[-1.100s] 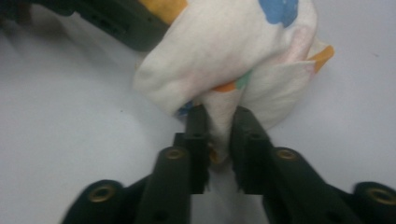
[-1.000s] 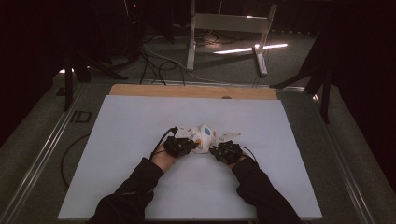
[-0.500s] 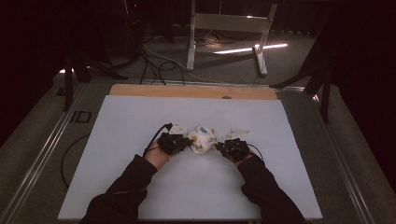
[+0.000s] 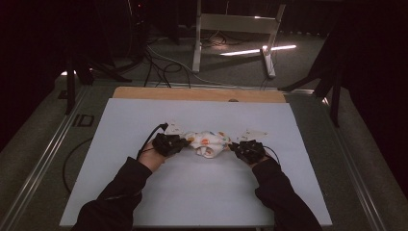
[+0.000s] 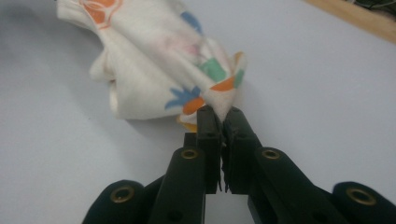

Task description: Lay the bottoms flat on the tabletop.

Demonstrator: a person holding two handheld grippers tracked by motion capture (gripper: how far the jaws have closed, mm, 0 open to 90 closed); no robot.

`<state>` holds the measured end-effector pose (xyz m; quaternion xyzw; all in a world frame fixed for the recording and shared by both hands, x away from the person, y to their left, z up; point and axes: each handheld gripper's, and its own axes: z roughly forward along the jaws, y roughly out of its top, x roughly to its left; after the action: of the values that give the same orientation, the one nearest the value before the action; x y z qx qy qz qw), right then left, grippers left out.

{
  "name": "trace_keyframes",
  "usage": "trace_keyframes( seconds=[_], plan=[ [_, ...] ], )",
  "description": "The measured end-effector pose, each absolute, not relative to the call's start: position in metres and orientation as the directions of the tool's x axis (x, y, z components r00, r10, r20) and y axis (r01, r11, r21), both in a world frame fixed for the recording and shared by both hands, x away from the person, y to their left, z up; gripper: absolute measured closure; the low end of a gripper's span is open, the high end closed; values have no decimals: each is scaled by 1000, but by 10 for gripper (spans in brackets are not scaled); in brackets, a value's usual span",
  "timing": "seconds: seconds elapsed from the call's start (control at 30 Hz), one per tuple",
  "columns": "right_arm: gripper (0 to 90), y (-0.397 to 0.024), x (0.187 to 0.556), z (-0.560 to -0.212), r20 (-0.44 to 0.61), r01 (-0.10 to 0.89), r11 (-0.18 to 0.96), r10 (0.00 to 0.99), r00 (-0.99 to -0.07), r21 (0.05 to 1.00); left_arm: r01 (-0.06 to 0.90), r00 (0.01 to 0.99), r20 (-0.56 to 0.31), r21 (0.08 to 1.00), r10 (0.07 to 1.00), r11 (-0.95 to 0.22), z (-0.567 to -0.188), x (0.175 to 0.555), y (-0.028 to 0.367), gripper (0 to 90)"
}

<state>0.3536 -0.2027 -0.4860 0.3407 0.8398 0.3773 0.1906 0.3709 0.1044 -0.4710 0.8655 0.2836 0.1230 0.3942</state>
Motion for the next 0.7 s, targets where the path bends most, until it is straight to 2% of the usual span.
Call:
trace_keyframes(
  seconds=[0.37,0.5,0.6,0.7],
  plan=[
    [872,-209,349,-459,-102,369,482,705,-702,795,380,785,45,752,618,-538,-442,363,128,879],
    [871,-204,337,-443,-119,323,481,685,-718,815,367,782,63,759,621,-538,-429,354,134,878],
    [870,-202,327,-444,-136,304,504,662,-737,809,376,782,55,753,621,-540,-430,348,136,877],
    [870,-200,316,-453,-133,308,526,643,-755,793,400,799,18,730,601,-554,-448,328,133,876]
  ],
)
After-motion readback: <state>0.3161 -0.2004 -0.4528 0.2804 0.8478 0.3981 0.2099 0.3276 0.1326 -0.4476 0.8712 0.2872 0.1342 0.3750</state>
